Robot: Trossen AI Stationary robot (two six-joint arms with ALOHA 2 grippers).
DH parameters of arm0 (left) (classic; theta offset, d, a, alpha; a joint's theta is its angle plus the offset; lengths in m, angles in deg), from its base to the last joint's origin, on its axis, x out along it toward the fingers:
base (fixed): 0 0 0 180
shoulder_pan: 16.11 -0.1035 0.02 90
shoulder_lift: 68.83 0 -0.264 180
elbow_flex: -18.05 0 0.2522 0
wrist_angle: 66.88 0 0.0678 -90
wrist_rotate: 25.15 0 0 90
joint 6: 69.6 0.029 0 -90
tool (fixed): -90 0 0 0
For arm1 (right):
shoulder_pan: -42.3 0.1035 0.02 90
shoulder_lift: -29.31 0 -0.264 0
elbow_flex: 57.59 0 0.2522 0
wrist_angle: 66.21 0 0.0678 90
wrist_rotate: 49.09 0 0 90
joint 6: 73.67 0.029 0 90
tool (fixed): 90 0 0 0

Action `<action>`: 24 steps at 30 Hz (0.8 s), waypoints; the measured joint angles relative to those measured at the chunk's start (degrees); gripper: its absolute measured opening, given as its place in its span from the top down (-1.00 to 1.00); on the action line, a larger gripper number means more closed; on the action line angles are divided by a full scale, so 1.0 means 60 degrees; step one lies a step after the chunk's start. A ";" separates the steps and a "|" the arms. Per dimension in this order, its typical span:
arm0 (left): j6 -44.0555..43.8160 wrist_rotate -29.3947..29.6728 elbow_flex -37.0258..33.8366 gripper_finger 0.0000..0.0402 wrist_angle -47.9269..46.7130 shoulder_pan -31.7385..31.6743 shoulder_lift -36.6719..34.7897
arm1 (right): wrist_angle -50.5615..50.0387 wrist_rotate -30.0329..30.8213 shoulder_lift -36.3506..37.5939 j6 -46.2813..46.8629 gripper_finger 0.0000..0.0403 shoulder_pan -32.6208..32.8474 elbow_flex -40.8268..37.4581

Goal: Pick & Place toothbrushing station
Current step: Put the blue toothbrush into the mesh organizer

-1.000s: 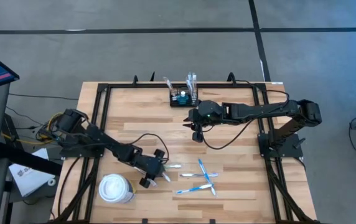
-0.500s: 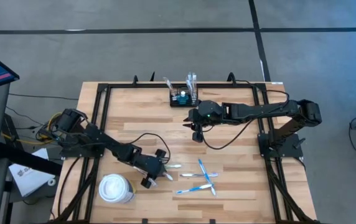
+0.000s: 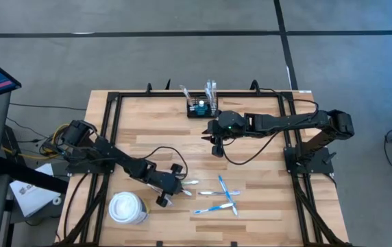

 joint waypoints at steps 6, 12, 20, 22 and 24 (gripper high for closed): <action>-0.0177 0.0348 0.0000 0.97 -0.0015 0.0000 -0.0044 | -0.0002 0.0000 0.0000 0.0000 0.59 0.0000 0.0000; -0.0357 0.0606 0.0029 0.98 0.0041 -0.0022 -0.0359 | -0.0015 0.0000 0.0000 0.0000 0.59 0.0000 0.0004; -0.0369 0.1637 -0.0075 0.98 0.0020 -0.0236 -0.1489 | -0.0069 0.0000 0.0000 0.0000 0.59 0.0000 0.0004; -0.0372 0.1799 -0.0209 0.98 0.0026 -0.0447 -0.1899 | -0.0073 0.0000 0.0000 0.0000 0.59 0.0000 0.0004; -0.0414 0.1930 -0.0406 0.98 0.0196 -0.0702 -0.2288 | -0.0076 0.0000 0.0000 0.0000 0.59 0.0000 0.0004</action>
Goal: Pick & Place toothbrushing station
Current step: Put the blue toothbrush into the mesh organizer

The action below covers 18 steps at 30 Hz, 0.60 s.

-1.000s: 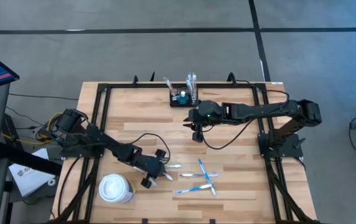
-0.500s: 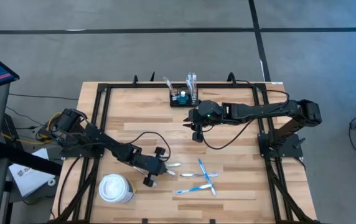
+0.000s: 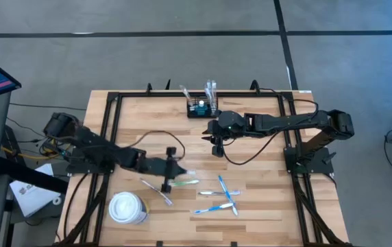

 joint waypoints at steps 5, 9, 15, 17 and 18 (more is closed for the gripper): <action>0.0017 0.0010 -0.0891 0.98 0.1986 -0.0796 -0.0893 | 0.0015 0.0000 0.0000 0.0000 0.59 0.0000 0.0000; 0.0032 -0.0507 -0.1700 0.98 0.3839 -0.1590 -0.1468 | 0.0010 0.0000 0.0000 0.0073 0.59 0.0000 0.0000; -0.0018 -0.1637 -0.2484 0.98 0.6273 -0.2802 -0.1727 | 0.0102 0.0000 0.0000 0.0070 0.59 0.0000 0.0000; -0.0020 -0.1868 -0.2569 0.98 0.6837 -0.3141 -0.1696 | 0.0141 0.0000 0.0000 0.0069 0.59 0.0000 0.0000; -0.0019 -0.1931 -0.2567 0.98 0.7031 -0.3312 -0.1631 | 0.0158 0.0000 0.0000 0.0072 0.59 0.0000 0.0000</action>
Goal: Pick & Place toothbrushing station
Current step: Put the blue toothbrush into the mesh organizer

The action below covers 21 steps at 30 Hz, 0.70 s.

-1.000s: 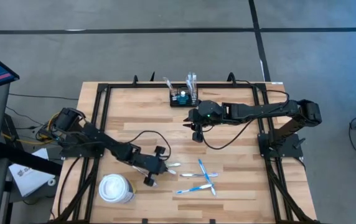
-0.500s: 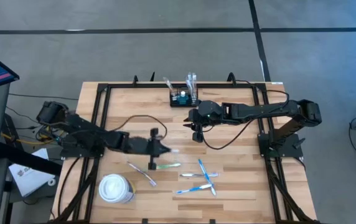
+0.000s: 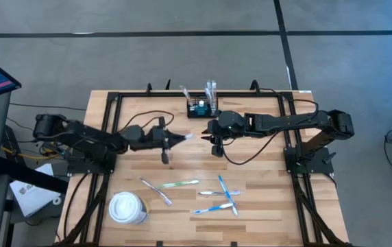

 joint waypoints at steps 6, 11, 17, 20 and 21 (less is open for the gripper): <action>-0.0239 -0.0297 0.0008 0.98 0.1352 -0.0992 0.0462 | -0.0002 0.0000 0.0000 -0.0003 0.59 0.0000 0.0000; -0.0676 -0.0913 0.0011 0.98 0.2993 -0.1881 0.1349 | -0.0002 0.0000 0.0000 -0.0003 0.59 0.0000 0.0000; -0.1054 -0.1286 0.0395 0.98 0.4647 -0.2882 0.2786 | -0.0002 0.0000 0.0000 -0.0010 0.59 0.0000 0.0000; -0.1075 -0.1454 0.0856 0.98 0.4849 -0.3260 0.3421 | -0.0009 0.0000 0.0000 -0.0010 0.59 0.0000 0.0000; -0.1078 -0.1502 0.0991 0.98 0.4855 -0.3375 0.3577 | -0.0013 0.0000 0.0000 -0.0025 0.59 0.0000 0.0000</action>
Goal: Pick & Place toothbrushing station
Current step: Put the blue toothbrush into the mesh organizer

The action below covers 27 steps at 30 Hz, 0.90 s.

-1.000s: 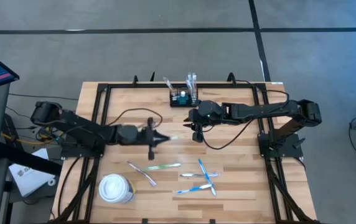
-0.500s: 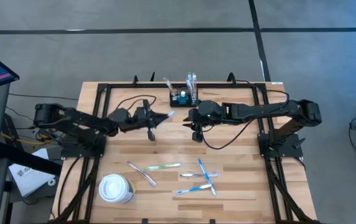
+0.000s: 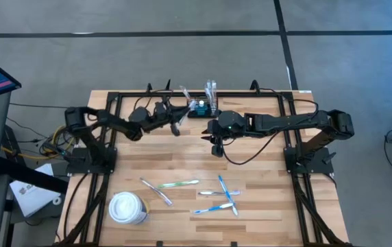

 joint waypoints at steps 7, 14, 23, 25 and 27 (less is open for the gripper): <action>0.0000 -0.0444 0.0756 0.98 0.0217 -0.0672 0.0499 | -0.0032 0.0004 0.0000 -0.0348 0.59 -0.0026 0.0000; 0.0015 -0.0432 0.1347 0.97 0.0272 -0.1131 0.0503 | 0.0004 0.0009 0.0000 -0.1033 0.59 -0.0223 0.0000; -0.0189 -0.0464 0.2387 0.97 0.0870 -0.1426 0.1969 | 0.0011 0.0029 0.0000 -0.1519 0.59 -0.0802 0.0000; -0.0304 -0.0681 0.2652 0.97 0.0999 -0.1513 0.2256 | 0.0007 0.0028 0.0000 -0.1519 0.59 -0.0941 0.0000; -0.0323 -0.0696 0.2836 0.97 0.1007 -0.1591 0.2427 | 0.0007 0.0029 0.0000 -0.1518 0.59 -0.1066 0.0000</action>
